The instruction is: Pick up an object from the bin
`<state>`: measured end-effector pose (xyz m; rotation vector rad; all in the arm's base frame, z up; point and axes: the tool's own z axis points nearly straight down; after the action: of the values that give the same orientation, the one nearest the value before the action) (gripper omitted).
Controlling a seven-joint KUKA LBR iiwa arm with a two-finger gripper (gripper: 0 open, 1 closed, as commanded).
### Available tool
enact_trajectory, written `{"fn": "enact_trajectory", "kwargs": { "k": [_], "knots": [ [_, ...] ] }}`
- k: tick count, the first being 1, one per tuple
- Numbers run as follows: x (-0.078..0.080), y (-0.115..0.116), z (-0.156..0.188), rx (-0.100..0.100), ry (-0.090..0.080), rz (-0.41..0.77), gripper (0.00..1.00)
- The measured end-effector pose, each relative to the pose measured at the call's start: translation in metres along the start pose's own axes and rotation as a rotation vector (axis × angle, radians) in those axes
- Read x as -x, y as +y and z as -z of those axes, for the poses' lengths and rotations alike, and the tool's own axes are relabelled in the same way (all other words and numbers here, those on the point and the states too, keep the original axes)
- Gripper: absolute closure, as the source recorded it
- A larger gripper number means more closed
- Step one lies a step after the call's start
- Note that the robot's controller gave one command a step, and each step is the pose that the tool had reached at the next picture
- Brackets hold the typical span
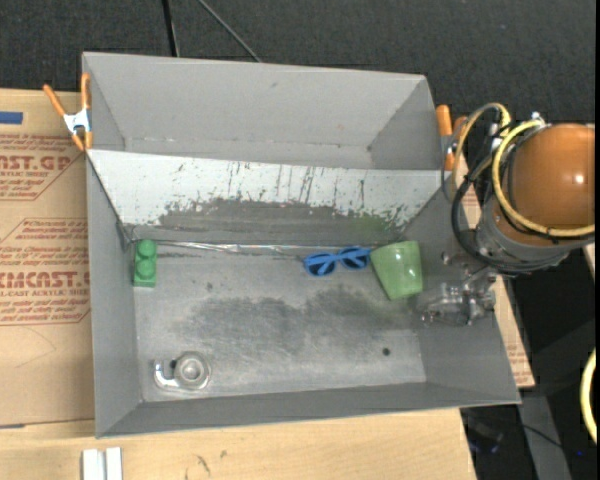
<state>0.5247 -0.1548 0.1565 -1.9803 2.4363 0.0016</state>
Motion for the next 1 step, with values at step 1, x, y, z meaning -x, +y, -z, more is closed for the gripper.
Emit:
{"fn": "enact_trajectory", "kwargs": {
  "k": [1],
  "knots": [
    [0.0176, 0.0009, 0.0439, 0.001, -0.002, 0.722, 1.0]
  ]
}}
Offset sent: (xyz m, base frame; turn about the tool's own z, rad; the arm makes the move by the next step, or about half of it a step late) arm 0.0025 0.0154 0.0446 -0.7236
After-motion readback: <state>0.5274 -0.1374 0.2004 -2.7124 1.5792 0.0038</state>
